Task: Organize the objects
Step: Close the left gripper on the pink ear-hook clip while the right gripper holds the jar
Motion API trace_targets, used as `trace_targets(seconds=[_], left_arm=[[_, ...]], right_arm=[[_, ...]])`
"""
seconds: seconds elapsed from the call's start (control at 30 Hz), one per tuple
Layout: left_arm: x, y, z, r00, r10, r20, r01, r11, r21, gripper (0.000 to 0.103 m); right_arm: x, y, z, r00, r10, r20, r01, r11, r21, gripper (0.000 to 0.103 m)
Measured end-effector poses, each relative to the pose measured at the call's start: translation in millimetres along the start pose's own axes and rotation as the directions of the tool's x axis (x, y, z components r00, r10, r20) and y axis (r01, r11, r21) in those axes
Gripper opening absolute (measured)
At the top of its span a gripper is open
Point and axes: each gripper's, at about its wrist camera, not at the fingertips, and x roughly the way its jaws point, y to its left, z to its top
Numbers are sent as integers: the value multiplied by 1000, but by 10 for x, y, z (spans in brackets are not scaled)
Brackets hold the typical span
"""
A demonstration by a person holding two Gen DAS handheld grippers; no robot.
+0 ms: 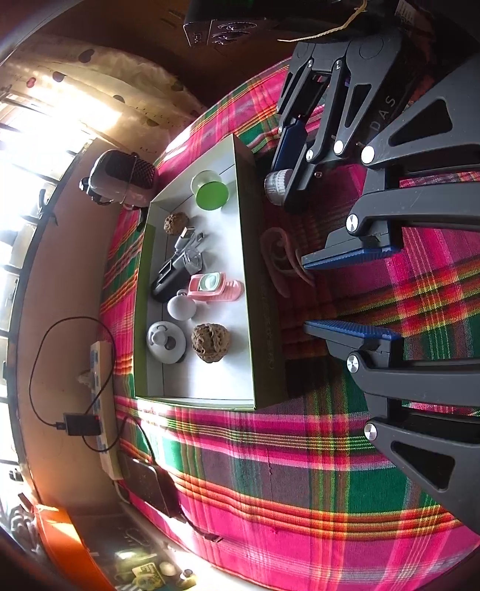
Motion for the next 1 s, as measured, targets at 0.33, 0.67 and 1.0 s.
trace_targets(seconds=[0.33,0.67,1.0], left_arm=[[69,-125,23,999,-42,-8,42,999,29,26],[74,-335,-6,997,-72,-23,73,995,69,26],[101,-527,-55,995,-94,-46,98,990,99,26]], right_arm=[[-49,-83,-41,1000,-14,10,13,1000,4,33],[-112,-242,-87,999,-30,13,29,999,34,33],[-140,-296,-114,999,-29,14,28,999,40,33]])
